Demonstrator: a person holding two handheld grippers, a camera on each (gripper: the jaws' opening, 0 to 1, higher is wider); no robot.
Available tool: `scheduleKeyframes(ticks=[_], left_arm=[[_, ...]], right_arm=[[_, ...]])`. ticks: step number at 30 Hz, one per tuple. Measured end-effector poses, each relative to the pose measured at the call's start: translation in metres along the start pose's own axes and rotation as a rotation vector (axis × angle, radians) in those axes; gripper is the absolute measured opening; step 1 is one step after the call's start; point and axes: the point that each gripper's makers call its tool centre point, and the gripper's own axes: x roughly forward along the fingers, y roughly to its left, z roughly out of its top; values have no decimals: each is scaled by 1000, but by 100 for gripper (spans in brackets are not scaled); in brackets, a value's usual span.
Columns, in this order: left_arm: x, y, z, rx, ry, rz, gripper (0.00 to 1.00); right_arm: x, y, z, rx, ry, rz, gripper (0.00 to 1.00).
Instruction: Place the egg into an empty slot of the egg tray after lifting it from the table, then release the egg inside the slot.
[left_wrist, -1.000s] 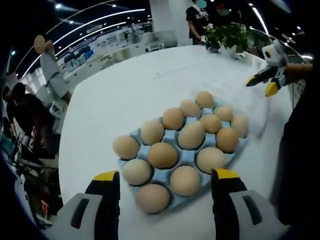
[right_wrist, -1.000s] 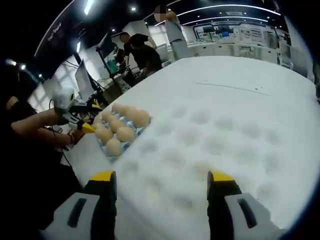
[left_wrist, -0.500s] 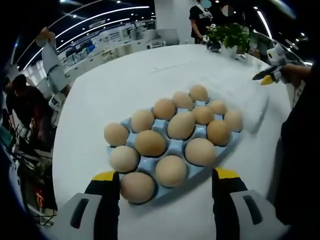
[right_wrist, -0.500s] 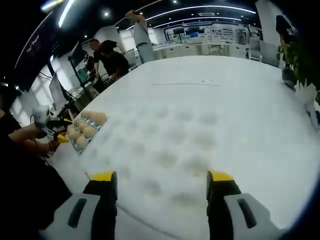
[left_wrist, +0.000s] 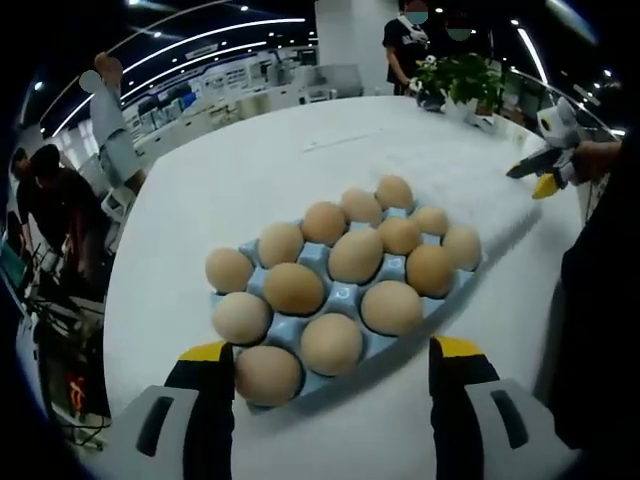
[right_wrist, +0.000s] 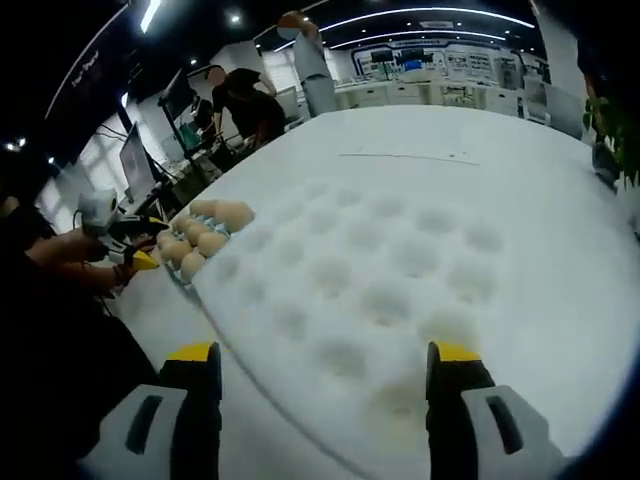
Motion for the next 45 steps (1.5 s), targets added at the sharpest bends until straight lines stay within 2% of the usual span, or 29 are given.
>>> scheduleKeyframes(ticks=[5, 11, 13, 14, 16, 19, 21, 22, 24, 27, 30, 34, 45], left_arm=[[0, 0, -1, 7, 4, -2, 82], [0, 0, -1, 17, 6, -6, 82], [1, 0, -1, 23, 11, -6, 82], [1, 0, -2, 27, 12, -6, 82], [2, 0, -2, 29, 14, -7, 82], [2, 1, -2, 31, 18, -9, 82], [1, 1, -2, 29, 20, -10, 80], [1, 1, -1, 27, 21, -11, 80], [-1, 3, 0, 22, 18, -9, 78], [-6, 4, 4, 13, -4, -6, 79], [-10, 3, 11, 11, -34, -6, 81], [-13, -1, 16, 20, -46, -21, 82], [-35, -16, 31, 20, -67, -57, 93]], right_arm=[[3, -4, 2, -10, -26, 1, 84], [18, -6, 2, -50, -34, 29, 84], [19, -9, 1, -153, -19, 40, 81], [19, -8, 3, -160, -34, 61, 81], [15, -11, 2, -151, -50, 96, 80], [8, -7, 0, -160, -65, 188, 81], [3, -8, -1, -114, -23, 206, 79], [-1, -10, -4, -122, 20, 212, 76], [-9, -14, -7, -204, 61, 204, 69], [-20, -7, 4, -161, 18, 223, 72], [-29, -1, 14, -166, -16, 218, 74], [-35, 0, 12, -220, -1, 184, 79], [-60, 1, 15, -257, -27, 98, 92]])
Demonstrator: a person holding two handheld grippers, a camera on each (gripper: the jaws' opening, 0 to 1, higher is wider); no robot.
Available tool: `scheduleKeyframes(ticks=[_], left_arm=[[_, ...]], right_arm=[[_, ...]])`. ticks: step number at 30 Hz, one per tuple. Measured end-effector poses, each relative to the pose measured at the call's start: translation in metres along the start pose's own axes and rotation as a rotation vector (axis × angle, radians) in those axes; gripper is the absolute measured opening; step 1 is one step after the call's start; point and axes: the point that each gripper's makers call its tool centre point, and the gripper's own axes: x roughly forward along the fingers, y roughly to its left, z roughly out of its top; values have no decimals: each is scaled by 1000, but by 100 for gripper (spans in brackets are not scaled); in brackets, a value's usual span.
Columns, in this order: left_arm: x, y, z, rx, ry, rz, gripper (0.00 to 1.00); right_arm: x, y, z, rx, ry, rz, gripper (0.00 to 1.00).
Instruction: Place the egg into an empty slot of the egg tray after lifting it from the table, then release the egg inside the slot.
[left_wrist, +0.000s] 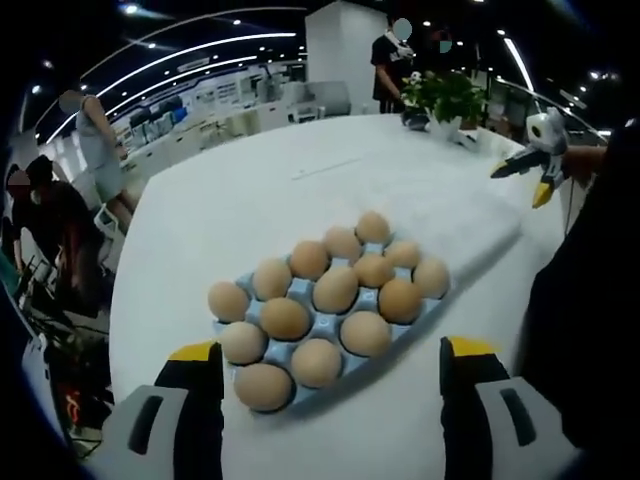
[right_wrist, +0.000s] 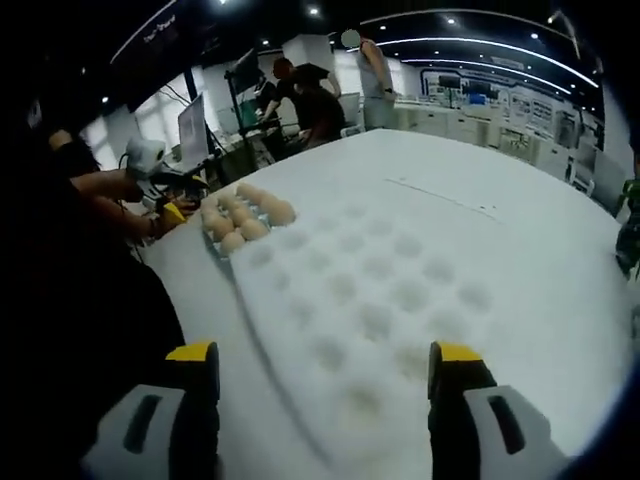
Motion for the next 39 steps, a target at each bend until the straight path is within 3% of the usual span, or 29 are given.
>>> scheduleKeyframes(ticks=[5, 12, 17, 24, 30, 34, 39], left_arm=[[-6, -11, -2, -28, 15, -17, 100], [-10, -17, -12, -73, 48, -6, 100], [-10, -22, -20, -89, 70, -8, 100], [-13, -27, -20, -101, 57, -3, 100], [-16, -28, -18, -134, 18, 3, 100], [-16, -27, -20, -133, 24, 14, 100], [-18, -24, -16, -123, 7, 15, 100]], right_arm=[[-6, 3, -2, -6, 26, -24, 100], [-7, 6, -2, -15, 42, -37, 100], [-3, 6, -12, -55, 107, -48, 100], [-1, 8, -18, -89, 161, -46, 100], [-1, 8, -17, -104, 163, -51, 100], [1, 10, -21, -129, 184, -49, 100], [1, 10, -15, -159, 156, -57, 99]])
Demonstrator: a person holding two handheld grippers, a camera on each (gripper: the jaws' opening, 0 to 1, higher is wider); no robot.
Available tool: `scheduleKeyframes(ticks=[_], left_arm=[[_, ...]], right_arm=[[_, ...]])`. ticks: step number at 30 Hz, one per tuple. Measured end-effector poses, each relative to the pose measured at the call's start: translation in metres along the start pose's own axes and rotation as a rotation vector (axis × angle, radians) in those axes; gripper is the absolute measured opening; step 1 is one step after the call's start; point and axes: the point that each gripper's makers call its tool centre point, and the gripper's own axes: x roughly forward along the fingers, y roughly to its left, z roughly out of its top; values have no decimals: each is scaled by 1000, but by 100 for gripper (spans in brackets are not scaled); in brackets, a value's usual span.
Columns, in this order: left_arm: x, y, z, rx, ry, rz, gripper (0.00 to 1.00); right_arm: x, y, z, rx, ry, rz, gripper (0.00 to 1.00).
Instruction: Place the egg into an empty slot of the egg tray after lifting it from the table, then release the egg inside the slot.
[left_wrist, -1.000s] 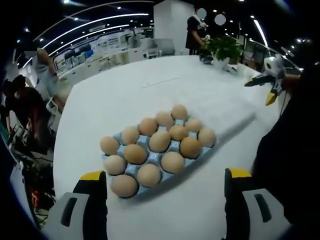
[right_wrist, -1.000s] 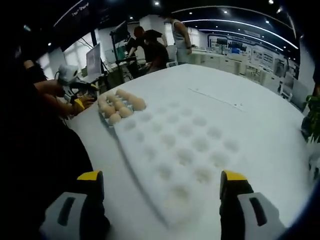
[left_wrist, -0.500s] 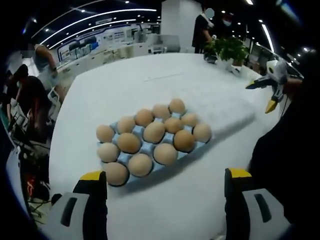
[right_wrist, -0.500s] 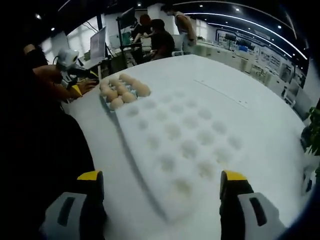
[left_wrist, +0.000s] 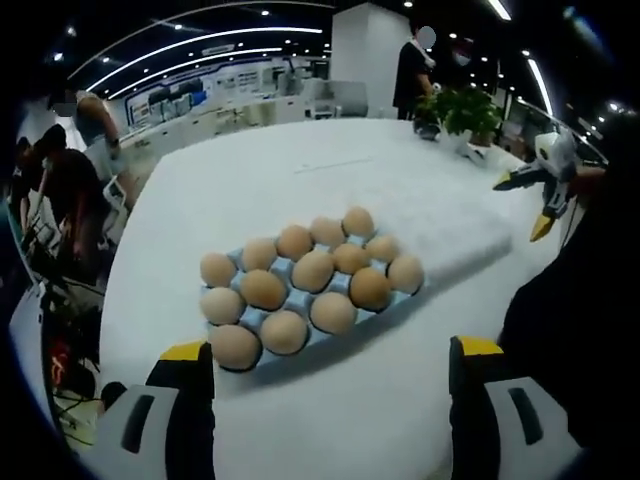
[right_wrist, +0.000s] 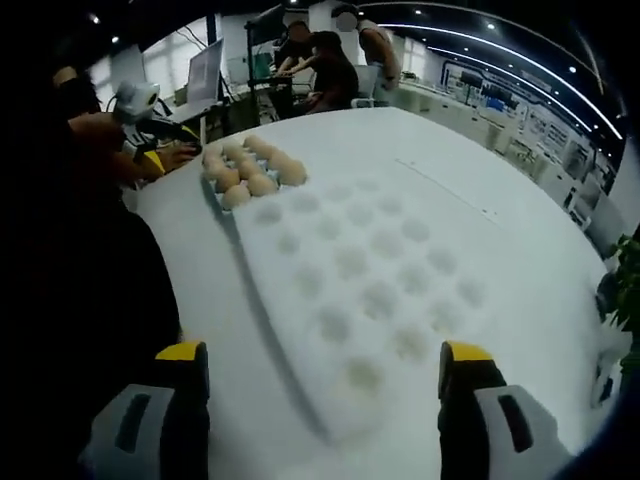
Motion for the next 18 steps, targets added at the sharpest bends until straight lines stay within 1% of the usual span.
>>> scheduleKeyframes(ticks=[3, 5, 6, 8, 12, 18], left_arm=[[1, 3, 3, -2, -7, 8, 100], [1, 1, 5, -17, -17, -4, 100], [2, 1, 6, -13, -17, -4, 100], [2, 1, 5, 4, -10, -3, 100], [2, -1, 3, 4, -3, -9, 100], [0, 0, -1, -4, 7, -6, 100]], right_arm=[[-1, -2, 3, 9, -20, -4, 99], [0, -4, 0, 34, 1, -5, 100], [0, -4, 0, 34, 1, -5, 100], [0, -4, -1, 32, -1, -6, 100], [2, 2, -3, 9, 18, 3, 100], [5, 4, -5, -15, 25, 5, 100]])
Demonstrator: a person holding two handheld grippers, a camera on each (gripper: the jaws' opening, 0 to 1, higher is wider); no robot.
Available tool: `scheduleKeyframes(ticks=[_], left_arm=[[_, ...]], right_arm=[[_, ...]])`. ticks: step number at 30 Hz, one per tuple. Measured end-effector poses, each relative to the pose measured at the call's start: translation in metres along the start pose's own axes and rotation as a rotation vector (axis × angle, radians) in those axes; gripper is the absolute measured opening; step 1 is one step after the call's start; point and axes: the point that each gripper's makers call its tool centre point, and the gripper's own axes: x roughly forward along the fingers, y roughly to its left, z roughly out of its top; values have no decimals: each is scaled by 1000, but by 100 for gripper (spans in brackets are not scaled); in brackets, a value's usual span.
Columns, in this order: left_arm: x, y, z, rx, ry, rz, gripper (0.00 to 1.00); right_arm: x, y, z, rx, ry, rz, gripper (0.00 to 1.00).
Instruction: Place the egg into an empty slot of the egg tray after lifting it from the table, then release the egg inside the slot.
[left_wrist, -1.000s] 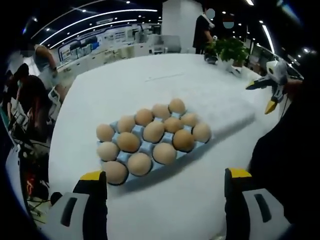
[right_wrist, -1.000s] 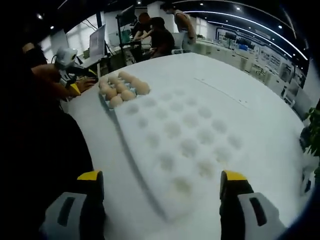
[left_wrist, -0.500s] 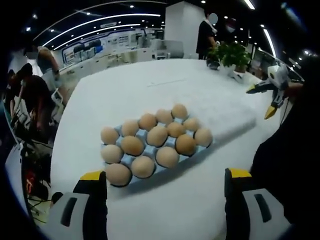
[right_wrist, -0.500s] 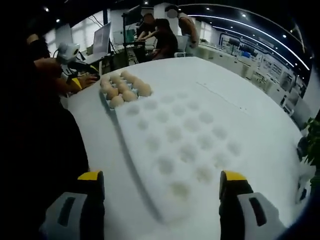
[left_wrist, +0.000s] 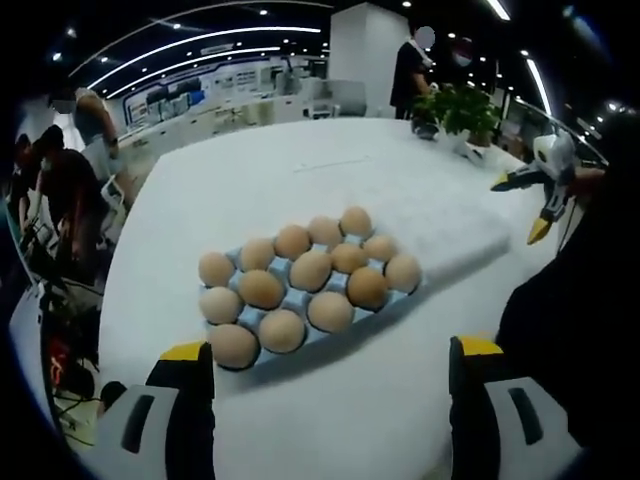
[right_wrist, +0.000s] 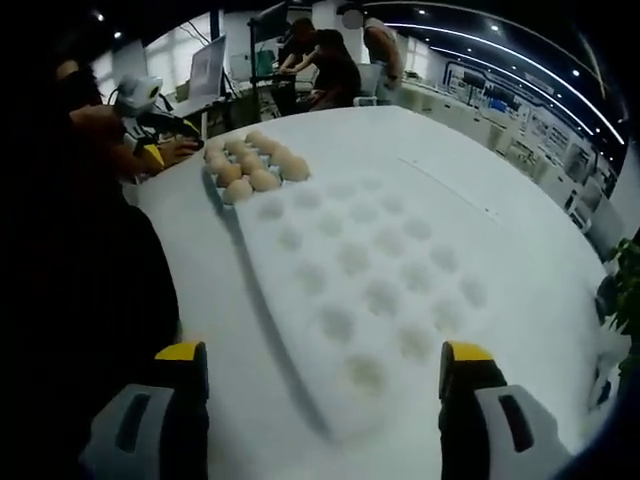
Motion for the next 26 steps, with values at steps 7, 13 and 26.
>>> scheduleKeyframes(ticks=[7, 13, 26], left_arm=[[-1, 1, -2, 0, 3, 4, 100], [0, 2, -2, -6, 9, 3, 100], [4, -6, 0, 5, 16, -17, 100]], right_arm=[[-2, -4, 3, -1, -25, -10, 98], [-1, -5, 1, 5, -15, -14, 97], [-2, -1, -11, -32, 29, -23, 94]])
